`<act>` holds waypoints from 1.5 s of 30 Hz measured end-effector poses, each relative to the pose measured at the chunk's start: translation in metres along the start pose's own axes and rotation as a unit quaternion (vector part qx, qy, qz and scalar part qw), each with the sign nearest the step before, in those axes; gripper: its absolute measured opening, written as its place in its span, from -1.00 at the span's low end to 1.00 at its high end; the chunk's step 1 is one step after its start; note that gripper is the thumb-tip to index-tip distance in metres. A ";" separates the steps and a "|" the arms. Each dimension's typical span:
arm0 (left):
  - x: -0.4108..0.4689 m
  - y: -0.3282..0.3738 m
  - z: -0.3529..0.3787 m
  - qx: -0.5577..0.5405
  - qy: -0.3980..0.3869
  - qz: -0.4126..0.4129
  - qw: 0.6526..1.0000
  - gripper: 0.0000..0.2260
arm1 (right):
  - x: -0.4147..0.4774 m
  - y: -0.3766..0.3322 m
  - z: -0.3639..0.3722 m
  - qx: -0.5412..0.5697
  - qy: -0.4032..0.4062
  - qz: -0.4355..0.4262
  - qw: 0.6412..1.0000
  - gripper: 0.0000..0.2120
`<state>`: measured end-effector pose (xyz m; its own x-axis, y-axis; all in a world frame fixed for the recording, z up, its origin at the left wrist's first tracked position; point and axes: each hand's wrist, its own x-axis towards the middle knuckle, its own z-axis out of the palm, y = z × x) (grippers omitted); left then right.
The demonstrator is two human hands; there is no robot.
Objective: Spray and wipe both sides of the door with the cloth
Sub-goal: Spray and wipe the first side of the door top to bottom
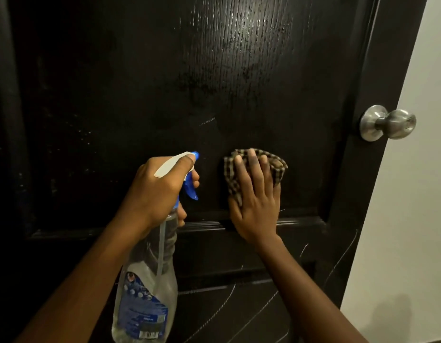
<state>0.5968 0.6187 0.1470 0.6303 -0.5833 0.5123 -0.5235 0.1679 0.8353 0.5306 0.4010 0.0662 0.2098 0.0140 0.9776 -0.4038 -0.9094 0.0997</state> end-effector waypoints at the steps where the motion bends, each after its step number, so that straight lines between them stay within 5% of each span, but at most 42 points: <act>1: 0.000 0.001 -0.001 -0.001 -0.001 -0.003 1.000 -0.61 | -0.013 0.010 -0.001 -0.003 -0.005 0.010 1.000 -0.33; 7: -0.002 0.003 -0.008 0.007 -0.018 -0.021 1.000 -0.59 | -0.001 0.049 -0.016 0.037 0.051 0.192 0.979 -0.33; 12: -0.011 0.005 -0.029 0.004 -0.005 -0.034 0.999 -0.56 | 0.087 0.012 -0.020 0.057 0.092 0.245 0.963 -0.33; 19: -0.020 0.004 -0.071 -0.008 0.052 -0.002 0.999 -0.59 | 0.083 -0.097 0.006 0.017 0.033 -0.006 0.999 -0.35; 23: -0.022 0.004 -0.081 -0.010 0.061 0.002 0.998 -0.60 | -0.002 -0.073 0.016 -0.026 -0.021 -0.148 0.988 -0.30; 28: -0.026 0.001 -0.090 0.000 0.059 -0.006 0.998 -0.60 | -0.012 0.007 -0.004 -0.006 -0.012 0.021 1.000 -0.28; 33: -0.025 0.001 -0.089 0.010 0.061 -0.004 0.998 -0.60 | 0.077 -0.031 -0.003 0.031 0.082 0.212 0.973 -0.35; 40: -0.017 0.001 -0.076 -0.009 0.045 -0.010 0.999 -0.59 | 0.018 -0.080 0.014 -0.015 -0.009 -0.070 0.997 -0.31; 45: -0.014 0.000 -0.070 -0.015 0.034 -0.010 0.999 -0.59 | -0.020 -0.016 0.009 -0.024 -0.004 -0.015 1.000 -0.30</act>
<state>0.6279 0.6821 0.1537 0.6789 -0.5311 0.5069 -0.4939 0.1805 0.8506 0.5407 0.4121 0.0433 0.2301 0.0369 0.9725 -0.4392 -0.8878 0.1376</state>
